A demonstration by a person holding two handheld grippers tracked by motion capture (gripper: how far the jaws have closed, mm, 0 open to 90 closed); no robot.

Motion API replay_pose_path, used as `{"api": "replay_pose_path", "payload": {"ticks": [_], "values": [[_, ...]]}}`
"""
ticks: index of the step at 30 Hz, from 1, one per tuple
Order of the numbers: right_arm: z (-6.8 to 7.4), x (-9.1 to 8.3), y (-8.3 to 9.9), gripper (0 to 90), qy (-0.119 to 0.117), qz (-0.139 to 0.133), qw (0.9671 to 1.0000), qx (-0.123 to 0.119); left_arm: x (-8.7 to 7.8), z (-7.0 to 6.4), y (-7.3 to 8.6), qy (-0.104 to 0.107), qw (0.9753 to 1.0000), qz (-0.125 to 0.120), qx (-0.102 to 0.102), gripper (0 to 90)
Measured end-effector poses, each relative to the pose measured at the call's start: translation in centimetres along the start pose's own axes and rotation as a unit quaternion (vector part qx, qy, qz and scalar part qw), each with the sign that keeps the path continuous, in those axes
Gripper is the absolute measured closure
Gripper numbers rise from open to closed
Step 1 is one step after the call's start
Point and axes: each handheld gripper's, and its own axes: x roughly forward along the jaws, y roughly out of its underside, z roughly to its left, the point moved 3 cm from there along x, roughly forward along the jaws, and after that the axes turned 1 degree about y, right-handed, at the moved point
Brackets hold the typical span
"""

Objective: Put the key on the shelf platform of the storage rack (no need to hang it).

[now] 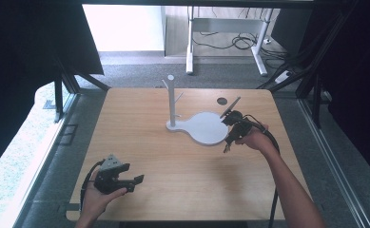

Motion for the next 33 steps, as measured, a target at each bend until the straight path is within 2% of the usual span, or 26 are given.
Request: {"api": "replay_pose_path", "payload": {"ticks": [12, 23, 27, 33], "values": [[-0.5, -0.5, -1.3, 89.8, 0.005, -0.005, 1.0000, 0.005, -0.1, 0.0, 0.0, 0.005, 1.0000, -0.003, -0.004, 26.1], [-0.7, -0.5, -2.7, 89.8, 0.001, -0.007, 0.9999, 0.008, 0.0, -0.3, -0.1, 0.009, 1.0000, -0.003, 0.004, 26.1], [-0.7, -0.7, -3.3, 89.8, -0.005, -0.017, 0.9998, 0.009, -0.2, -0.3, -0.2, 0.008, 1.0000, -0.005, 0.002, 26.1], [-0.9, -0.1, -4.0, 89.8, -0.002, -0.010, 0.9999, 0.012, -0.2, -0.2, -0.1, 0.009, 0.9999, -0.004, 0.003, 26.1]]}}
